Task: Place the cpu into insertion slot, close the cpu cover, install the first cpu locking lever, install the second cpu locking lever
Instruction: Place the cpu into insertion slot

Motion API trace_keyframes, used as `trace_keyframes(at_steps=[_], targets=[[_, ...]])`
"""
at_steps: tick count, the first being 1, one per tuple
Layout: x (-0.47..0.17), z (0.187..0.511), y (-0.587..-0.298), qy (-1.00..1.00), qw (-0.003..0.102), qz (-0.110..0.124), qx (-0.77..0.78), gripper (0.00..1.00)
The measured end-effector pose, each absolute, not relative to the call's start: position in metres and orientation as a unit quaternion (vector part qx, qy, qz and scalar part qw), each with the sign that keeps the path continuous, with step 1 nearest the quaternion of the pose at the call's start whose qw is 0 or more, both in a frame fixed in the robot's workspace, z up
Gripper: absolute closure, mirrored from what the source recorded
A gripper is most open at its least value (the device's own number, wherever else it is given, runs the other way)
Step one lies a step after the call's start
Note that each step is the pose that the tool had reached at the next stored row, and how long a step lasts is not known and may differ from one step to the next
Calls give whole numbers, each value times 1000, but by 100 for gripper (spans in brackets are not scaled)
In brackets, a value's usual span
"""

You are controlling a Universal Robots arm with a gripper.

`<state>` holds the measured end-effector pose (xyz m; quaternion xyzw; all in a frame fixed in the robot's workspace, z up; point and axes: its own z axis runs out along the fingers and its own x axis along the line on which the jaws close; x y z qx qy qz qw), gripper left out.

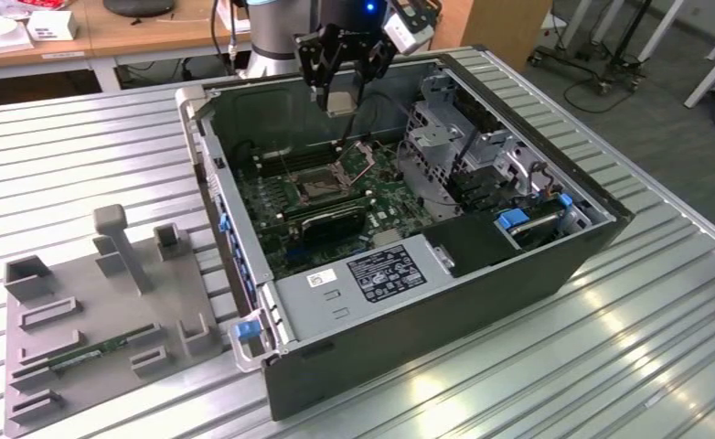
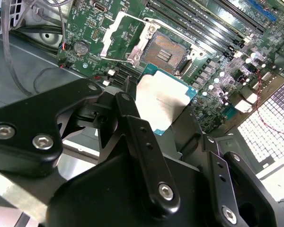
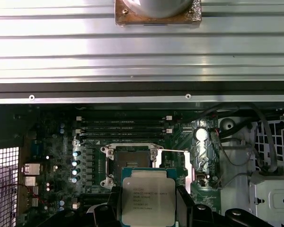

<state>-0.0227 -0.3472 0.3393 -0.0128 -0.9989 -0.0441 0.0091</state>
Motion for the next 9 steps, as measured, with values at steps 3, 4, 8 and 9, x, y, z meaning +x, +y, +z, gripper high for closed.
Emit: trace_keyframes(at_steps=[3, 4, 8, 9], targets=[[-23, 339, -347, -999, 9, -44, -13, 45], [-23, 339, -347, -999, 9, -44, -13, 45], [-23, 338, -347, -999, 9, -44, -13, 45], [-23, 338, -347, -999, 9, -44, -13, 45]])
